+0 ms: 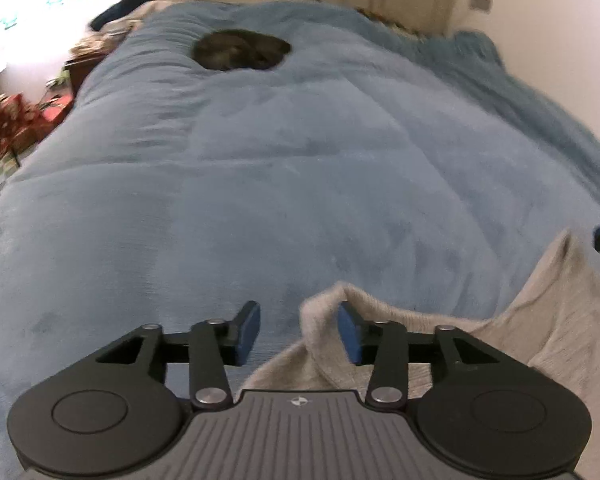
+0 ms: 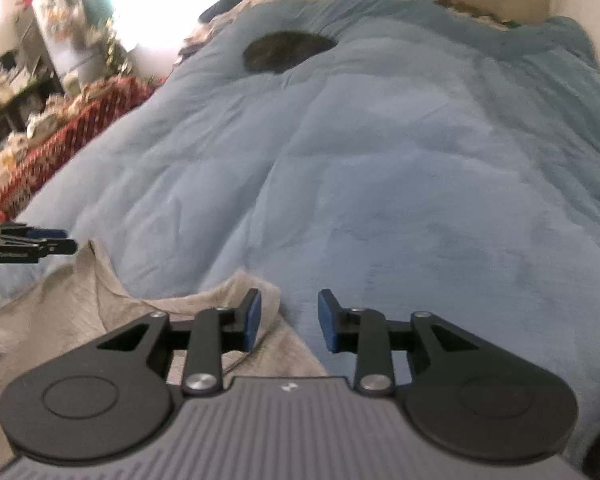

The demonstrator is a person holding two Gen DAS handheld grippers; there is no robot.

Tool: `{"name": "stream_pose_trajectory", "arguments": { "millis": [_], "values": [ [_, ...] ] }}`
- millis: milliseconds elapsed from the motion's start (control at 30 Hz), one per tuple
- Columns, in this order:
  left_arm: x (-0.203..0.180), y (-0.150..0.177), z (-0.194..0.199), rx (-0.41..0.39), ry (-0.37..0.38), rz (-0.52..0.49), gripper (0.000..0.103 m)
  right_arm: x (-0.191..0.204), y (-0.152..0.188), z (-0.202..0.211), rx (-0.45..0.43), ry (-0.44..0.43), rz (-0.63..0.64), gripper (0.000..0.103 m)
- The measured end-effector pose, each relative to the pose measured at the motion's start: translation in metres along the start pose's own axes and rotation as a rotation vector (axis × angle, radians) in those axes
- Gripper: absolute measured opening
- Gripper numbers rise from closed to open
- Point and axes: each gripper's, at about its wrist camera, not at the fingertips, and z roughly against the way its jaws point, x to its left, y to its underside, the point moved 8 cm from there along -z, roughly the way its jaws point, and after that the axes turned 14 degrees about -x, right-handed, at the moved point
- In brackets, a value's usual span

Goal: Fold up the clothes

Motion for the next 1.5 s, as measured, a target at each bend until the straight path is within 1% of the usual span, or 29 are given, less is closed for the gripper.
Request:
{"name": "stream_pose_trajectory", "arguments": {
  "millis": [67, 167, 233, 333, 367, 467, 567, 600, 633, 667, 733, 833, 867, 967, 1033, 1100, 1200, 1333, 1500],
  "values": [
    [0.005, -0.003, 0.013, -0.006, 0.000, 0.027, 0.050, -0.009, 0.003, 0.018, 0.007, 0.018, -0.011, 0.035],
    [0.013, 0.004, 0.030, 0.011, -0.043, 0.058, 0.052, -0.025, 0.022, 0.046, 0.052, 0.060, 0.001, 0.035],
    [0.012, 0.012, 0.048, 0.005, -0.030, 0.087, 0.052, -0.034, 0.042, 0.066, 0.079, 0.080, 0.002, 0.035],
    [0.010, 0.026, 0.076, 0.001, 0.016, 0.127, 0.052, -0.051, 0.076, 0.101, 0.099, 0.096, -0.029, 0.035],
    [0.009, 0.031, 0.085, 0.001, 0.032, 0.142, 0.052, -0.057, 0.086, 0.111, 0.097, 0.096, -0.050, 0.035],
    [0.005, 0.049, 0.110, 0.010, 0.040, 0.170, 0.052, -0.073, 0.112, 0.137, 0.074, 0.086, -0.129, 0.035],
    [-0.001, 0.067, 0.127, 0.031, 0.037, 0.195, 0.052, -0.084, 0.125, 0.149, 0.035, 0.068, -0.208, 0.035],
    [-0.004, 0.073, 0.132, 0.037, 0.035, 0.193, 0.052, -0.085, 0.128, 0.151, 0.022, 0.056, -0.229, 0.033],
    [-0.007, 0.078, 0.136, 0.042, 0.032, 0.189, 0.052, -0.082, 0.129, 0.151, 0.007, 0.037, -0.249, 0.025],
    [-0.010, 0.083, 0.141, 0.048, 0.030, 0.185, 0.052, -0.079, 0.129, 0.152, -0.005, 0.028, -0.258, 0.003],
    [-0.017, 0.090, 0.149, 0.051, 0.029, 0.175, 0.052, -0.071, 0.129, 0.152, -0.019, 0.061, -0.214, 0.003],
    [-0.026, 0.098, 0.163, 0.060, 0.044, 0.193, 0.051, -0.071, 0.127, 0.151, -0.040, 0.186, -0.135, 0.003],
    [-0.029, 0.102, 0.167, 0.065, 0.046, 0.188, 0.051, -0.074, 0.127, 0.153, -0.042, 0.205, -0.147, 0.004],
    [-0.042, 0.110, 0.183, 0.075, 0.058, 0.158, 0.051, -0.081, 0.131, 0.159, -0.055, 0.259, -0.176, 0.021],
    [-0.049, 0.117, 0.195, 0.083, 0.066, 0.155, 0.051, -0.075, 0.134, 0.172, -0.088, 0.273, -0.163, 0.021],
    [-0.055, 0.124, 0.207, 0.091, 0.073, 0.161, 0.051, -0.063, 0.137, 0.187, -0.117, 0.262, -0.168, 0.021],
    [-0.064, 0.137, 0.225, 0.094, 0.076, 0.171, 0.051, -0.034, 0.146, 0.216, -0.149, 0.249, -0.125, 0.025],
    [-0.083, 0.153, 0.255, 0.058, 0.088, 0.139, 0.051, 0.026, 0.175, 0.251, -0.162, 0.189, -0.048, 0.028],
    [-0.103, 0.177, 0.287, 0.001, 0.104, 0.122, 0.051, 0.107, 0.221, 0.277, -0.149, 0.078, 0.010, 0.029]
  ]
}}
